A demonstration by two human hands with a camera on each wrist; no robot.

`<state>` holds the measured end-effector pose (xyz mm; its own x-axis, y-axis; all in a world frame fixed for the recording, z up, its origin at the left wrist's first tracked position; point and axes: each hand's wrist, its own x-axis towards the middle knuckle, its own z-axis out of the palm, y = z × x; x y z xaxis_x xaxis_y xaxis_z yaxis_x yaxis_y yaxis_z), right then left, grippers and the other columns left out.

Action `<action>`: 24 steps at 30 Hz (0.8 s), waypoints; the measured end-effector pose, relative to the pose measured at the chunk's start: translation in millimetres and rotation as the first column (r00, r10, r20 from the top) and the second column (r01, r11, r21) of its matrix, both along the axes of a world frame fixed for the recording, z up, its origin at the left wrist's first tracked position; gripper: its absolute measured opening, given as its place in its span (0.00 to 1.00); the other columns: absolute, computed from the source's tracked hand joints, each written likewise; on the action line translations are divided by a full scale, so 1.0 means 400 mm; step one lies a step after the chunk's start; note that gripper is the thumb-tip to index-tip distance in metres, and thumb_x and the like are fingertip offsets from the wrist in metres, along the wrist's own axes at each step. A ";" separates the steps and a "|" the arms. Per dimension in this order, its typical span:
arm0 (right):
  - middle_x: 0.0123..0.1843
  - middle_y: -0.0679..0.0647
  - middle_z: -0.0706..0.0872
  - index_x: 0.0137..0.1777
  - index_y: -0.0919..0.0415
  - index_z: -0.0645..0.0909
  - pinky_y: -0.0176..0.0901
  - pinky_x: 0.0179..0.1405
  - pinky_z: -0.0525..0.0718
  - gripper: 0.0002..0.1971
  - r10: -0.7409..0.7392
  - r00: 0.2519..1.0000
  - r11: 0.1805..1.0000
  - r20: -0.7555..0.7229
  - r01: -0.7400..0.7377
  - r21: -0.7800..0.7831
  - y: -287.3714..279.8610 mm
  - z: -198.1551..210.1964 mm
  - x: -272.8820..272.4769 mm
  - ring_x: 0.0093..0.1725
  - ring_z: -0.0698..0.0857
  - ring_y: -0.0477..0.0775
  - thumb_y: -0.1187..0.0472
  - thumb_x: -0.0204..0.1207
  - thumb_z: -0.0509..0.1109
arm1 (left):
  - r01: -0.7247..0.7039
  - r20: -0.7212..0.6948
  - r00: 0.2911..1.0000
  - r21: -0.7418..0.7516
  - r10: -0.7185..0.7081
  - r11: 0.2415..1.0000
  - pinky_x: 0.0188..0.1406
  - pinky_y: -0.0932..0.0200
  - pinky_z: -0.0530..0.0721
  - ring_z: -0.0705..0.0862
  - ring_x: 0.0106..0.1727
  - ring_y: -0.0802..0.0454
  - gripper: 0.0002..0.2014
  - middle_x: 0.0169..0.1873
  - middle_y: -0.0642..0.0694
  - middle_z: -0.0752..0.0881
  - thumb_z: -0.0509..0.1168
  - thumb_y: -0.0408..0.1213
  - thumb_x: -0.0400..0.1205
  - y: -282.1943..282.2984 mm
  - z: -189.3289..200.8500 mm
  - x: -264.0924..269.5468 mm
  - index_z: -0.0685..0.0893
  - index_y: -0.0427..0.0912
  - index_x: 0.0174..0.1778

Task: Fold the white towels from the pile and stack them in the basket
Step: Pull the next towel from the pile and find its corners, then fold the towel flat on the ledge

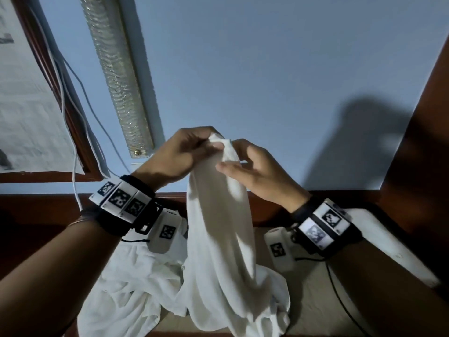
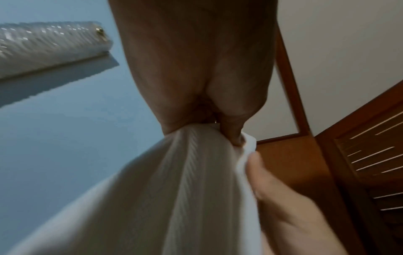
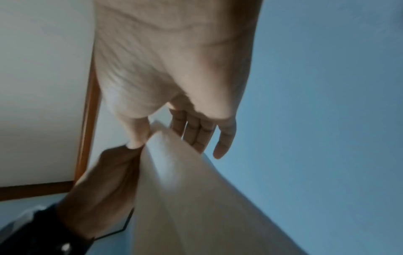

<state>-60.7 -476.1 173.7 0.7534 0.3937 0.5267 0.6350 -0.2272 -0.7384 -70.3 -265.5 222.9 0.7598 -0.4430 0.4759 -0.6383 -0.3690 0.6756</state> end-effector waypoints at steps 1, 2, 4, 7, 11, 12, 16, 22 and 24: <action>0.49 0.58 0.91 0.55 0.56 0.84 0.63 0.52 0.89 0.16 -0.015 1.000 0.999 0.017 0.016 -0.037 0.015 0.003 -0.002 0.49 0.91 0.58 0.44 0.80 0.75 | 0.002 0.039 0.999 -0.012 -0.001 1.000 0.48 0.62 0.81 0.84 0.46 0.57 0.08 0.42 0.51 0.88 0.65 0.35 0.91 -0.004 0.011 -0.009 0.88 0.36 0.51; 0.48 0.62 0.90 0.54 0.57 0.84 0.68 0.49 0.88 0.18 -0.011 1.000 0.997 0.006 0.011 -0.074 0.025 -0.004 0.001 0.48 0.90 0.63 0.42 0.80 0.74 | -0.008 0.070 0.998 -0.034 0.010 0.999 0.48 0.62 0.80 0.84 0.46 0.57 0.08 0.43 0.51 0.88 0.65 0.35 0.91 0.000 0.019 -0.012 0.88 0.37 0.51; 0.48 0.58 0.92 0.56 0.57 0.84 0.67 0.49 0.88 0.19 0.017 0.998 0.992 -0.058 -0.024 -0.125 0.027 -0.042 0.009 0.47 0.91 0.59 0.41 0.80 0.74 | -0.063 0.089 0.993 -0.101 0.072 0.993 0.46 0.61 0.79 0.82 0.45 0.56 0.09 0.41 0.52 0.86 0.65 0.36 0.91 0.022 0.030 -0.014 0.88 0.40 0.49; 0.54 0.46 0.92 0.58 0.51 0.85 0.63 0.54 0.89 0.17 -0.008 0.996 0.976 -0.091 -0.012 -0.218 0.023 -0.124 0.018 0.53 0.91 0.47 0.40 0.80 0.74 | -0.155 0.068 0.983 -0.176 0.169 0.972 0.45 0.55 0.79 0.82 0.43 0.53 0.10 0.40 0.46 0.87 0.65 0.38 0.91 0.067 0.025 -0.007 0.88 0.38 0.49; 0.42 0.41 0.88 0.50 0.48 0.84 0.49 0.45 0.86 0.09 -0.125 0.991 0.992 -0.054 0.125 -0.007 0.034 -0.146 0.027 0.42 0.88 0.44 0.47 0.79 0.80 | -0.241 0.014 0.970 -0.108 0.244 0.964 0.50 0.51 0.85 0.87 0.46 0.55 0.10 0.44 0.43 0.93 0.67 0.42 0.89 0.093 -0.007 -0.005 0.91 0.41 0.55; 0.41 0.40 0.88 0.50 0.47 0.84 0.43 0.43 0.85 0.09 -0.130 0.991 0.988 -0.036 0.133 0.075 0.046 -0.127 0.024 0.41 0.87 0.42 0.51 0.78 0.81 | -0.260 0.013 0.965 -0.079 0.261 0.963 0.46 0.55 0.85 0.86 0.44 0.59 0.09 0.41 0.50 0.92 0.67 0.41 0.90 0.084 -0.021 -0.009 0.92 0.42 0.54; 0.39 0.43 0.89 0.51 0.52 0.86 0.38 0.37 0.84 0.08 -0.185 0.979 0.971 0.086 0.168 0.170 0.085 -0.046 0.006 0.39 0.87 0.41 0.49 0.81 0.78 | -0.269 -0.097 0.960 -0.046 0.264 0.962 0.45 0.43 0.84 0.84 0.44 0.52 0.16 0.45 0.34 0.91 0.67 0.49 0.85 0.038 -0.077 -0.016 0.91 0.38 0.52; 0.42 0.46 0.89 0.48 0.54 0.83 0.48 0.38 0.83 0.06 -0.252 0.963 0.965 0.091 0.242 0.104 0.084 -0.054 0.011 0.39 0.87 0.56 0.56 0.85 0.74 | -0.242 -0.450 0.892 -0.390 0.046 0.889 0.53 0.49 0.83 0.87 0.51 0.42 0.19 0.54 0.23 0.88 0.61 0.39 0.91 0.024 -0.114 -0.028 0.85 0.22 0.58; 0.43 0.44 0.89 0.48 0.55 0.83 0.43 0.40 0.84 0.04 -0.253 0.960 0.964 0.116 0.241 0.109 0.080 -0.055 0.013 0.41 0.88 0.53 0.59 0.85 0.74 | -0.251 -0.495 0.869 -0.431 0.005 0.866 0.54 0.48 0.83 0.87 0.52 0.40 0.19 0.54 0.25 0.88 0.60 0.37 0.92 0.023 -0.122 -0.032 0.85 0.21 0.61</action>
